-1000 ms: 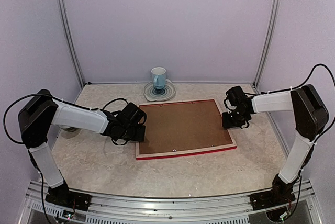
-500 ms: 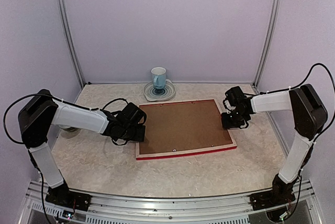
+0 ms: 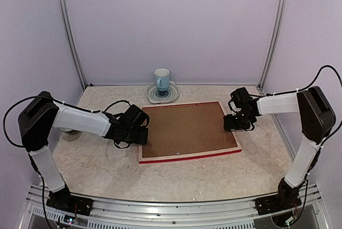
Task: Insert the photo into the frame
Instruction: Press the fastener onto the backboard, then pick up the photo frame from the center of the board.
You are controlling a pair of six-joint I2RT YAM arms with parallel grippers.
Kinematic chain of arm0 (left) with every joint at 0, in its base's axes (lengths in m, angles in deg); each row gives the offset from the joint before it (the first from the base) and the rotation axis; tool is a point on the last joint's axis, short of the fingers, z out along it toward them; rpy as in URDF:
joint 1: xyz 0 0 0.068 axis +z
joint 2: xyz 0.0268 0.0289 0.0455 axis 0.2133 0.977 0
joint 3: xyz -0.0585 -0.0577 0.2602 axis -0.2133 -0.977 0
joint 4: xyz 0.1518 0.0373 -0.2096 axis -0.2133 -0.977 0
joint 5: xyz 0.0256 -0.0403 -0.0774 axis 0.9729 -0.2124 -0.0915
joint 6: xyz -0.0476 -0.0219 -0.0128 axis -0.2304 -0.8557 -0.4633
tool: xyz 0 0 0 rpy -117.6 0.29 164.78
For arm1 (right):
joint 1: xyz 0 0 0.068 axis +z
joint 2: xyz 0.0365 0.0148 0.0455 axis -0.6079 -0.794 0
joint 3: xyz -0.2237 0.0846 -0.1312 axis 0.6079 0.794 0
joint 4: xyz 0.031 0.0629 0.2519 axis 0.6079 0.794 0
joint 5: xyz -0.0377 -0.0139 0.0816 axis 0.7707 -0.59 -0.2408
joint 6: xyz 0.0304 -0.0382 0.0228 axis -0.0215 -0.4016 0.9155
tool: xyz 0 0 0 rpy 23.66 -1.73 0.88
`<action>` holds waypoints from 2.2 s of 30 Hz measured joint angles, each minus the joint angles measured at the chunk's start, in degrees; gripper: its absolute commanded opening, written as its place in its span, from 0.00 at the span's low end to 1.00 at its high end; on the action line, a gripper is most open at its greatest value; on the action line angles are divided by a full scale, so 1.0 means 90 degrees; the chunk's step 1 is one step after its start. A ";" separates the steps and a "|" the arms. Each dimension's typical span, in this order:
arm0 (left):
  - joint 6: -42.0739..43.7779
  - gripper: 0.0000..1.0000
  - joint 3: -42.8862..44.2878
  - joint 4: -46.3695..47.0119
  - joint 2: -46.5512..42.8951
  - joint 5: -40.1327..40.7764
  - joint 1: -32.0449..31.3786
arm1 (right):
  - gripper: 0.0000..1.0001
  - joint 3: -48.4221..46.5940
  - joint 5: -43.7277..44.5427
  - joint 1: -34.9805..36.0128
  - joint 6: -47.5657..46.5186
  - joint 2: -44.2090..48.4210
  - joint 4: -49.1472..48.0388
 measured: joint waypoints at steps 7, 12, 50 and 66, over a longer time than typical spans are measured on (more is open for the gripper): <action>0.0134 0.90 -0.0002 0.0000 -0.0425 0.0126 -0.0002 | 0.99 0.0022 0.0046 0.0000 -0.0015 0.0865 0.0027; 0.0328 0.99 0.0000 0.0007 -0.0704 0.0333 -0.0121 | 0.99 0.0117 0.0061 0.0000 -0.0034 0.1353 -0.0027; 0.4864 0.94 0.2834 -0.0794 0.1358 -0.0423 -0.2528 | 0.99 0.1166 -0.0648 -0.0085 0.0374 0.3670 -0.0454; 0.5088 0.79 0.2807 -0.0707 0.1622 -0.1690 -0.1863 | 0.99 0.1384 -0.0695 -0.0085 0.0537 0.3563 -0.0474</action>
